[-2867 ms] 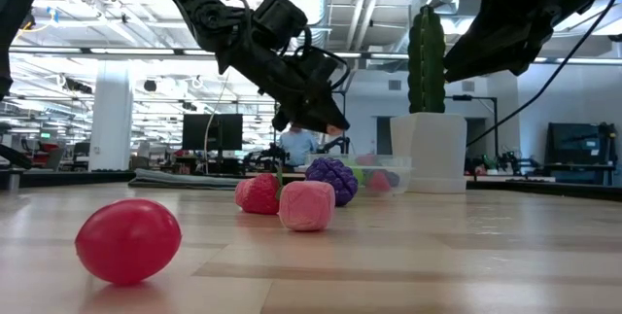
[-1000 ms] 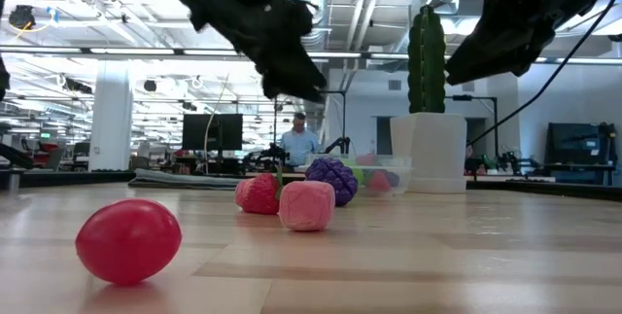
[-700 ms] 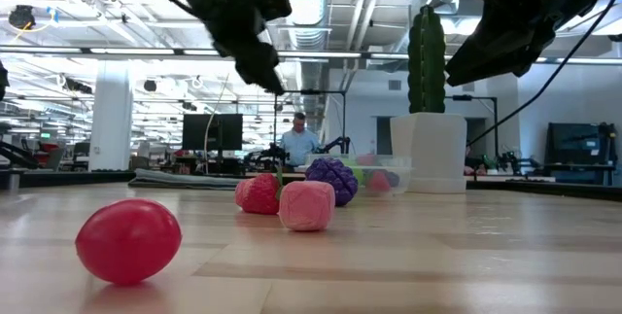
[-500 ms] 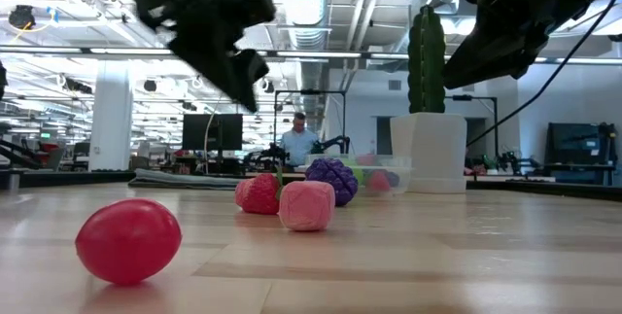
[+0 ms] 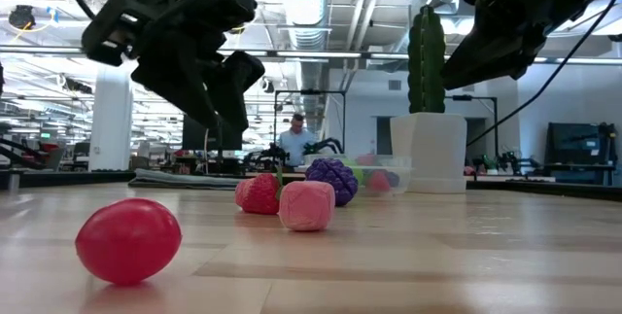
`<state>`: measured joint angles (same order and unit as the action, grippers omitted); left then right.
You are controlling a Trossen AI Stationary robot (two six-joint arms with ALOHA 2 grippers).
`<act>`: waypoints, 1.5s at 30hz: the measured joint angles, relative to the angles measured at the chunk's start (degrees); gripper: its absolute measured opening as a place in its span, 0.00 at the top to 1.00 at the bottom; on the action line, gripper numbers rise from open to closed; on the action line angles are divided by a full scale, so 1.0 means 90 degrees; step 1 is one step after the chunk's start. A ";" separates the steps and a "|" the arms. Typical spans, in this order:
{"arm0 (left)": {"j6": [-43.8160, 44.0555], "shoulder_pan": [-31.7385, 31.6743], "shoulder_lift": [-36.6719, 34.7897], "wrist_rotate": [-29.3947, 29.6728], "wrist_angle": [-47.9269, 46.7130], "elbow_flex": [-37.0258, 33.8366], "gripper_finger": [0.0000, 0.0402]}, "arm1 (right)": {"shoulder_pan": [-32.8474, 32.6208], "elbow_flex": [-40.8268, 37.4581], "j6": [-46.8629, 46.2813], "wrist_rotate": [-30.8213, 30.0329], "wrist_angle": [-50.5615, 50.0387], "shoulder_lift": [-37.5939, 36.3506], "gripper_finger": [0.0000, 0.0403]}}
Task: Pick and placing Produce into tupperware
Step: Put the top peach into the transparent bin
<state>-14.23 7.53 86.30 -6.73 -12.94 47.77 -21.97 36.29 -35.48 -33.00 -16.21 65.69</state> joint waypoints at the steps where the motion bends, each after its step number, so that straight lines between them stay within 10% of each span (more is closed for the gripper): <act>1: -0.0008 0.0020 0.0000 0.0002 0.0085 -0.0048 0.48 | 0.0000 0.0000 0.0000 0.0007 0.0004 0.0000 0.54; 45: 0.0152 0.0079 0.1053 -0.0055 0.1862 -0.0236 0.48 | -0.0003 -0.0005 -0.0008 0.0006 0.0182 0.0000 0.54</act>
<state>-12.86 8.24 95.78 -7.22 3.82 45.65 -22.00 36.25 -35.55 -32.95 -14.57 65.69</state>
